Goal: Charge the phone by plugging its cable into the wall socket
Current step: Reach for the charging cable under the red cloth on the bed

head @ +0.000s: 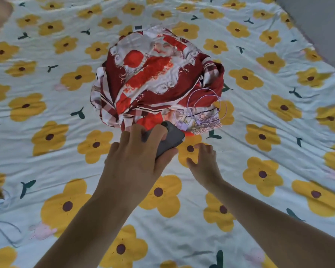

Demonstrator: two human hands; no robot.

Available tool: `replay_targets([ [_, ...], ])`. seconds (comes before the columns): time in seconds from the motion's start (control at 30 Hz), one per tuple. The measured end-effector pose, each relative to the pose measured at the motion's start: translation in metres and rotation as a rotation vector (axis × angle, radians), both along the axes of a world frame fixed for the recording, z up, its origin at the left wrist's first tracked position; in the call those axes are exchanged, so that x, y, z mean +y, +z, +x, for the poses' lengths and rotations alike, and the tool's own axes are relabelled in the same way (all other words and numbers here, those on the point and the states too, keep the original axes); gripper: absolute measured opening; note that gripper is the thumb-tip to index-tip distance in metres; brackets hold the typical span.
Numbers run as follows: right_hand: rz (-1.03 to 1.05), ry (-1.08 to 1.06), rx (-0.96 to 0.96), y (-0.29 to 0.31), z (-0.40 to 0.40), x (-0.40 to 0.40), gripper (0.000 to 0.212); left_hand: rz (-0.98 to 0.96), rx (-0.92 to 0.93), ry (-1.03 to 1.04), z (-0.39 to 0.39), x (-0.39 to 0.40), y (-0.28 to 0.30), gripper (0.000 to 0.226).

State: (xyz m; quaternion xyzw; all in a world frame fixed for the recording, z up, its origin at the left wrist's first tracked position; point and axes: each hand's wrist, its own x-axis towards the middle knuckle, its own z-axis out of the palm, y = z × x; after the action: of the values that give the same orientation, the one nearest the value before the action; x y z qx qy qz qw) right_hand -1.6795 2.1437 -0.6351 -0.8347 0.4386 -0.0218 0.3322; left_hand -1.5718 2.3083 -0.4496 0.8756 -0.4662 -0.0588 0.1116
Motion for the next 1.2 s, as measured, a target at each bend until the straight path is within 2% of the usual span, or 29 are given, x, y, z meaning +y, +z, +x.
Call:
replay_targets([
  [0.23, -0.072, -0.037, -0.044, -0.004, 0.066, -0.059, 0.061, 0.018, -0.065, -0.017, 0.025, -0.015, -0.014, 0.048],
  [0.43, -0.100, -0.010, 0.152, -0.022, 0.081, -0.084, 0.071, 0.047, -0.046, -0.045, 0.043, -0.021, -0.024, 0.049],
  [0.63, -0.113, 0.042, 0.179, -0.041, 0.098, -0.099, 0.092, 0.059, -0.034, -0.057, 0.056, -0.029, -0.037, 0.050],
  [0.77, -0.078, 0.111, 0.196, -0.050, 0.122, -0.104, 0.084, 0.064, -0.033, -0.053, 0.064, -0.033, -0.045, 0.049],
  [0.9, -0.043, 0.149, 0.297, -0.058, 0.132, -0.100, 0.078, 0.054, -0.007, -0.064, 0.065, -0.033, -0.052, 0.048],
  [1.03, 0.037, 0.102, 0.241, -0.063, 0.129, -0.099, 0.058, 0.057, 0.015, -0.074, 0.061, -0.030, -0.052, 0.049],
  [1.2, 0.113, 0.053, 0.218, -0.065, 0.126, -0.088, 0.055, 0.039, 0.030, -0.086, 0.055, -0.027, -0.044, 0.045],
])
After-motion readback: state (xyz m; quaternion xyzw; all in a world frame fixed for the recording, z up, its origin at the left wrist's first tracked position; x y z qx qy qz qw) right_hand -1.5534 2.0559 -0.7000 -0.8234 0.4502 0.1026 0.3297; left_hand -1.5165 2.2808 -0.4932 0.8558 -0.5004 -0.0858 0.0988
